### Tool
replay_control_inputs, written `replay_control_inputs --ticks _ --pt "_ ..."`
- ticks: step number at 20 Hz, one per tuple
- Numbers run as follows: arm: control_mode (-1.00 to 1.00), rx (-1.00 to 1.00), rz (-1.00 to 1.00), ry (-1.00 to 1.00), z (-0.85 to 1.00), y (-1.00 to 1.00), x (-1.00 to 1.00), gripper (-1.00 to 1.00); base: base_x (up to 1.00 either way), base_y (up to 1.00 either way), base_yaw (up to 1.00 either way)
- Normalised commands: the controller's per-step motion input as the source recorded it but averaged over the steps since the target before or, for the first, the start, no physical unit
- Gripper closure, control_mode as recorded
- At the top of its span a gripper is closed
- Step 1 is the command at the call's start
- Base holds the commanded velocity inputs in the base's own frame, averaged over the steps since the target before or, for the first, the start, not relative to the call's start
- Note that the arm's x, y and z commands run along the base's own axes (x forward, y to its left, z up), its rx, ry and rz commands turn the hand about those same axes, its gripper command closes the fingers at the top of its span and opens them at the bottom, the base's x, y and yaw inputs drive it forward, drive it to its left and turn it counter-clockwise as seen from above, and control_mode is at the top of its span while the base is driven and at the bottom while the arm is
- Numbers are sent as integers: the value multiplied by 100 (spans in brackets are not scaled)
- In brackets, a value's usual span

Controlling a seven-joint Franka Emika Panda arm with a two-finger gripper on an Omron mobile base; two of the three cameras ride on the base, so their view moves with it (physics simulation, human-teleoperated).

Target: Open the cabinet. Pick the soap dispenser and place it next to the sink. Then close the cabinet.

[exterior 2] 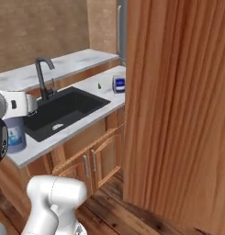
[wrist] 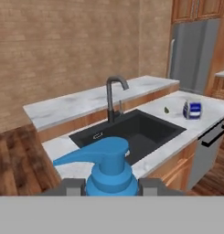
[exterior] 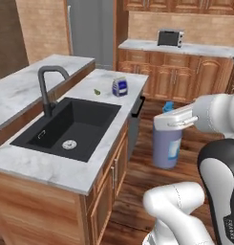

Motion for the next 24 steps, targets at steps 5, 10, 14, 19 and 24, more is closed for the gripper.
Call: replay_control_inputs --ticks 5,10,14,19,24 --pt "100 0 0 0 0 0 0 100 32 35 35" --pt "100 0 0 0 0 0 0 100 38 23 48" --pt "100 0 0 0 0 0 0 100 56 17 36" --pt "100 0 0 0 0 0 0 100 65 8 32" --pt "100 0 0 0 0 0 0 100 57 3 24"
